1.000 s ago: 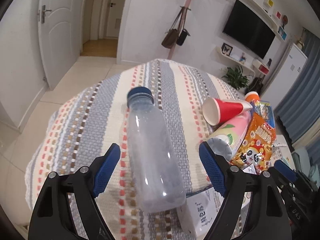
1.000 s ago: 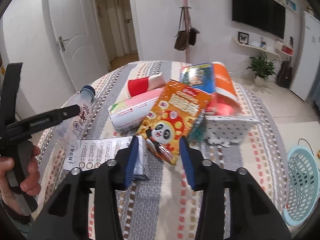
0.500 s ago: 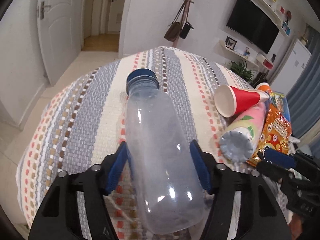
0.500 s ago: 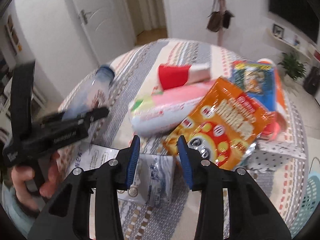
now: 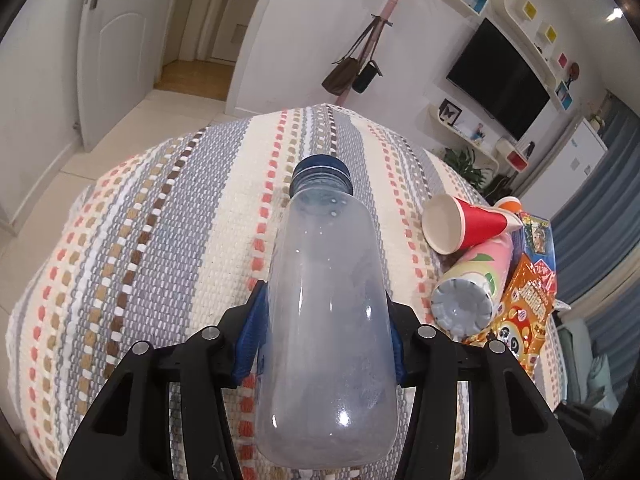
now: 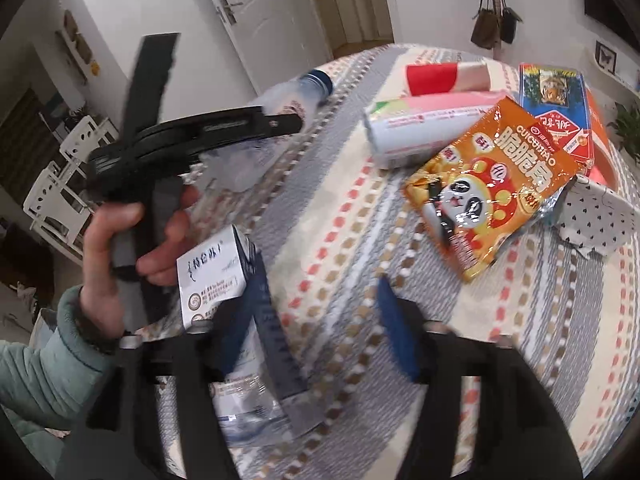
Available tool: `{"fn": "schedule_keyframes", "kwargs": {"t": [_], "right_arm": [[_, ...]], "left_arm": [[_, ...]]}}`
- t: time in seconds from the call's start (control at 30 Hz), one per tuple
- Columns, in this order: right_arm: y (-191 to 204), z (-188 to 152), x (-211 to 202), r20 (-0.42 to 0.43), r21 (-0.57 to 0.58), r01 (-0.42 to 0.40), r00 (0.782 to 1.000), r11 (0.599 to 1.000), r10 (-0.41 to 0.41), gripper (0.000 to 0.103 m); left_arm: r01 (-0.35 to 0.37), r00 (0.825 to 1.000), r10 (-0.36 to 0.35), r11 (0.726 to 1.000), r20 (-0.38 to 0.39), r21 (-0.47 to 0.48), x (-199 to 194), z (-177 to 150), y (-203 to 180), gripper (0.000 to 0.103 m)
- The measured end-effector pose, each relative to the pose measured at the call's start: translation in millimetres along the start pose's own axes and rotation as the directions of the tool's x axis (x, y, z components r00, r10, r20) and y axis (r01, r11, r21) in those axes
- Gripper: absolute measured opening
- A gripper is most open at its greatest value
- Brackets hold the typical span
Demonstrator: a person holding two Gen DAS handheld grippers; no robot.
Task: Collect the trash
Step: 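Grasp the clear plastic bottle with the left tool, then grasp the white-and-blue milk carton with the right tool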
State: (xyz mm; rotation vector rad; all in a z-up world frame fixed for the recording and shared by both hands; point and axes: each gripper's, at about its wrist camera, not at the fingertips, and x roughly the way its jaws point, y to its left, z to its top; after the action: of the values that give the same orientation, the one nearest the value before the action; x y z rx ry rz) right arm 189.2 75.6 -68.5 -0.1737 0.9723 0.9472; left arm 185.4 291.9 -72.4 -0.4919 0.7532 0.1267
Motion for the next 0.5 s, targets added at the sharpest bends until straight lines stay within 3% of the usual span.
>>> {"fn": "schedule_keyframes", "kwargs": {"t": [0.2, 0.27, 0.5], "right_arm": [[36, -17, -9, 0.015, -0.072, -0.007, 1.000, 0.997, 0.008, 0.068], [51, -24, -7, 0.015, -0.101, -0.022, 1.000, 0.995, 0.023, 0.074], [84, -31, 16, 0.030, -0.177, 0.179, 0.984, 0.968, -0.177, 0.077]], "left_arm": [[-0.005, 1.000, 0.005, 1.000, 0.002, 0.014, -1, -2, -2, 0.049], [-0.011, 1.000, 0.011, 1.000, 0.002, 0.019, 0, -2, -4, 0.049], [-0.022, 1.000, 0.022, 0.999, 0.004, 0.034, 0, -3, -7, 0.049]]}}
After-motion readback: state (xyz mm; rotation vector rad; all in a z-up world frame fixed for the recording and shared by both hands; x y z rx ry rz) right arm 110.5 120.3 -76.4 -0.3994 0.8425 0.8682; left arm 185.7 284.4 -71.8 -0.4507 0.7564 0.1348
